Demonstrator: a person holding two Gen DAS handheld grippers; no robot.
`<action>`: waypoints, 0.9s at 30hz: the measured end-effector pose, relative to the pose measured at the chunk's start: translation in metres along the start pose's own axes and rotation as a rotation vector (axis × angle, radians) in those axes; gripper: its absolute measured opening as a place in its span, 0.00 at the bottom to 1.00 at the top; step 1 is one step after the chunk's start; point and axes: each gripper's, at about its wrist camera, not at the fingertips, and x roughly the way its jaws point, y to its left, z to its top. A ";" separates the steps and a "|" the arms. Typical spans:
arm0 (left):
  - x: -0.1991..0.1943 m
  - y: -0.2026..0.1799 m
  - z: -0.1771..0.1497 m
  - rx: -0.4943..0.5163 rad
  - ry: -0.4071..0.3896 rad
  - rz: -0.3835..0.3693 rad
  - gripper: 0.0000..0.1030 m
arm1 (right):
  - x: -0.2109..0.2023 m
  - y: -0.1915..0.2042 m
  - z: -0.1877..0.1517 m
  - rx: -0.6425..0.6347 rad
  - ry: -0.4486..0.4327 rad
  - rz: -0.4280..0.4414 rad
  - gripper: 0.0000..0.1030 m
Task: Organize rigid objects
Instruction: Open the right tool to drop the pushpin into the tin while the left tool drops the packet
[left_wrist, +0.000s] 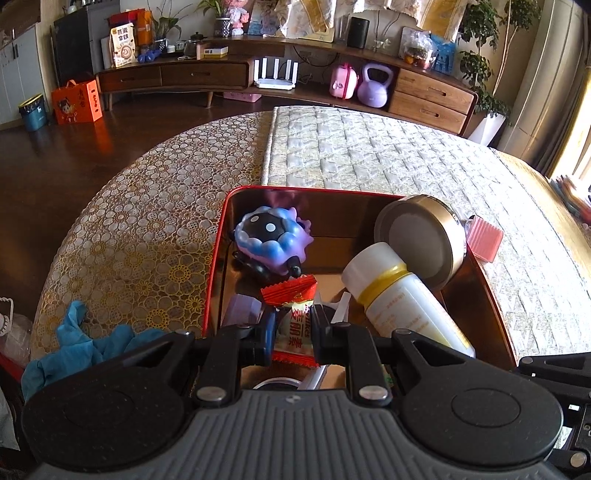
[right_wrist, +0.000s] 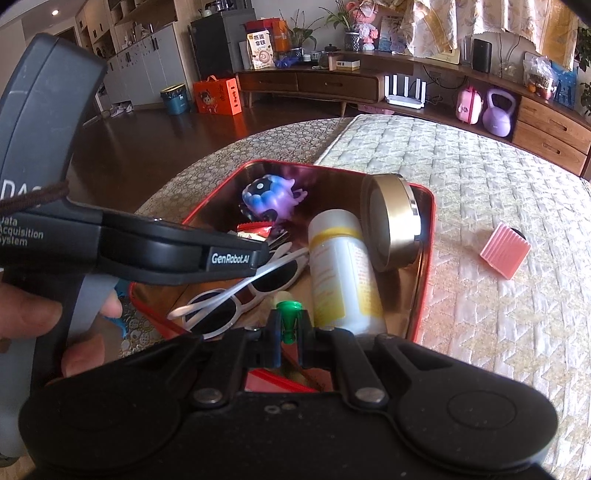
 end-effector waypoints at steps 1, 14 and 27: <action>0.001 -0.002 0.000 0.011 0.001 0.008 0.18 | 0.000 -0.001 -0.001 0.004 0.001 0.002 0.09; 0.000 -0.001 0.001 -0.009 0.013 0.007 0.19 | -0.018 -0.009 -0.004 0.076 -0.018 0.034 0.25; -0.017 0.002 -0.006 -0.034 0.006 0.019 0.26 | -0.047 -0.010 -0.010 0.081 -0.075 0.043 0.38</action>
